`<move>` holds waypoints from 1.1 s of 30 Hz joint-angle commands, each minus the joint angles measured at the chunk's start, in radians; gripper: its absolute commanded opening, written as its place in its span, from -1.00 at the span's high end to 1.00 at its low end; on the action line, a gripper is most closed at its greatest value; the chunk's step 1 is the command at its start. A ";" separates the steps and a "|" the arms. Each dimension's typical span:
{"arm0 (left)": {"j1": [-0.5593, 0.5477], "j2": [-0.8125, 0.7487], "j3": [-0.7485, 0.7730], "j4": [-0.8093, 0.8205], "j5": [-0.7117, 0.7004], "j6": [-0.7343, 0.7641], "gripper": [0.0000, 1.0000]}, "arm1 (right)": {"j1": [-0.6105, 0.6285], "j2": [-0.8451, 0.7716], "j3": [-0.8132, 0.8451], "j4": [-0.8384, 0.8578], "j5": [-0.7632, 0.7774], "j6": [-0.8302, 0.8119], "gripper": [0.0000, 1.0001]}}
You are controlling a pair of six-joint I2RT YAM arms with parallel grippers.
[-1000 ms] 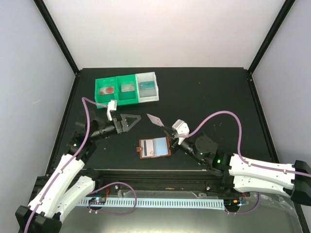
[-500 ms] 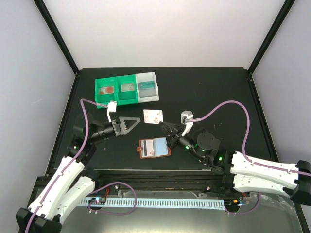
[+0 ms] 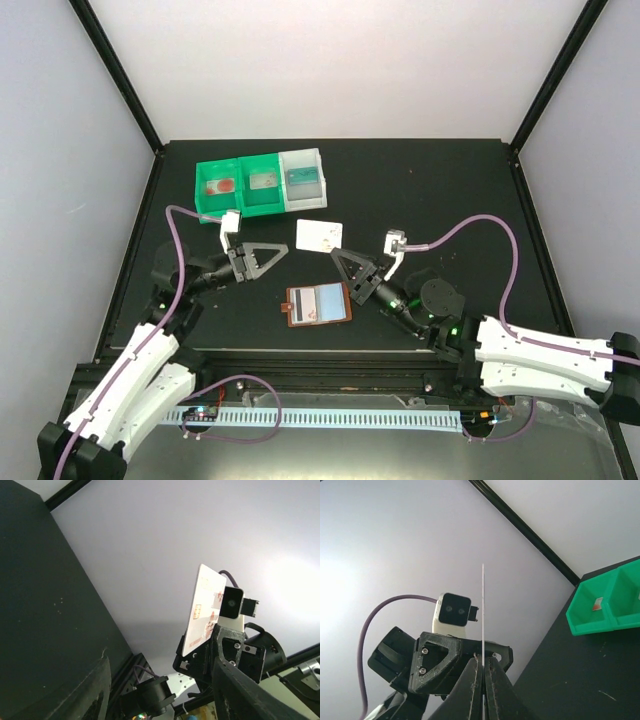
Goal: Take the credit cards out of the card holder
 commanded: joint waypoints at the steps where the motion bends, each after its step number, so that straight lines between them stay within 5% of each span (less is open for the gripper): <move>1: -0.007 0.011 -0.014 0.179 0.046 -0.069 -0.10 | 0.004 0.014 -0.005 0.094 -0.009 0.054 0.98; 9: -0.016 0.020 -0.034 0.227 0.046 -0.094 0.08 | 0.005 0.064 0.015 0.112 -0.044 0.111 0.98; 19: -0.018 0.023 -0.043 0.253 0.052 -0.101 0.94 | 0.004 0.101 0.018 0.121 -0.053 0.141 0.98; 29: -0.018 0.016 -0.039 0.203 0.035 -0.067 0.97 | -0.004 0.087 0.008 0.040 -0.035 0.120 0.95; 33: -0.018 0.018 0.020 -0.034 -0.015 0.052 0.97 | -0.005 0.067 0.001 -0.040 -0.034 0.058 0.47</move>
